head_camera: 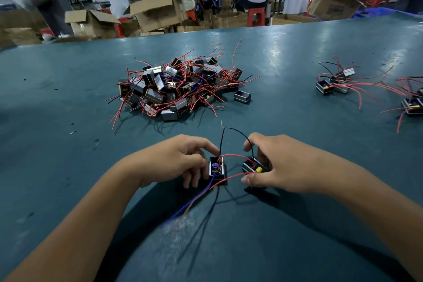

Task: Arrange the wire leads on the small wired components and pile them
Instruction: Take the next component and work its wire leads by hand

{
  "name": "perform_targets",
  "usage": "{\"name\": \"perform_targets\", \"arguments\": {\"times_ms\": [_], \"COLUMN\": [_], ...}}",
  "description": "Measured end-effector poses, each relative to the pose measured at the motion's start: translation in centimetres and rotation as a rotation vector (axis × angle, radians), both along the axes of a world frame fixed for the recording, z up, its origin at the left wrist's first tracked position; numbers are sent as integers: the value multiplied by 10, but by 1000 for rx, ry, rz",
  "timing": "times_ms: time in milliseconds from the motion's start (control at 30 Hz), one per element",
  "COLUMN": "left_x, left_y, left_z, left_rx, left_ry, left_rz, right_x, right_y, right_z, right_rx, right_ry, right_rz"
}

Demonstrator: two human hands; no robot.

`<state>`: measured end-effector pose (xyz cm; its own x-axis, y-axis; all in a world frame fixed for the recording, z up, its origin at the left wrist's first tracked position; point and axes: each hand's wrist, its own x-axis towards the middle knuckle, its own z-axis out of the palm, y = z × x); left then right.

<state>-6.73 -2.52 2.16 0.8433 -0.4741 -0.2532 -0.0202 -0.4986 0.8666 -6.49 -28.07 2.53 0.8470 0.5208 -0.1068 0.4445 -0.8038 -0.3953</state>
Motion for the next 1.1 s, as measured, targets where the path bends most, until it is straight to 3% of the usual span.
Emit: {"name": "perform_targets", "arguments": {"times_ms": [233, 367, 533, 867, 1100], "left_x": [-5, -4, -5, -7, -6], "left_y": [-16, -16, -22, -30, -31], "left_z": [-4, -6, -7, -11, -13], "left_rx": [-192, -185, -160, -118, -225], "left_ry": [158, 154, 102, 58, 166], "left_rz": [32, 47, 40, 144, 130], "right_x": [-2, 6, 1, -7, -17], "right_y": [-4, -16, -6, 12, 26], "right_z": [8, 21, 11, 3, -1], "right_rx": [65, 250, 44, 218, 118], "right_ry": [133, 277, 116, -19, -143], "right_rz": [48, -120, -92, -160, -133]}}
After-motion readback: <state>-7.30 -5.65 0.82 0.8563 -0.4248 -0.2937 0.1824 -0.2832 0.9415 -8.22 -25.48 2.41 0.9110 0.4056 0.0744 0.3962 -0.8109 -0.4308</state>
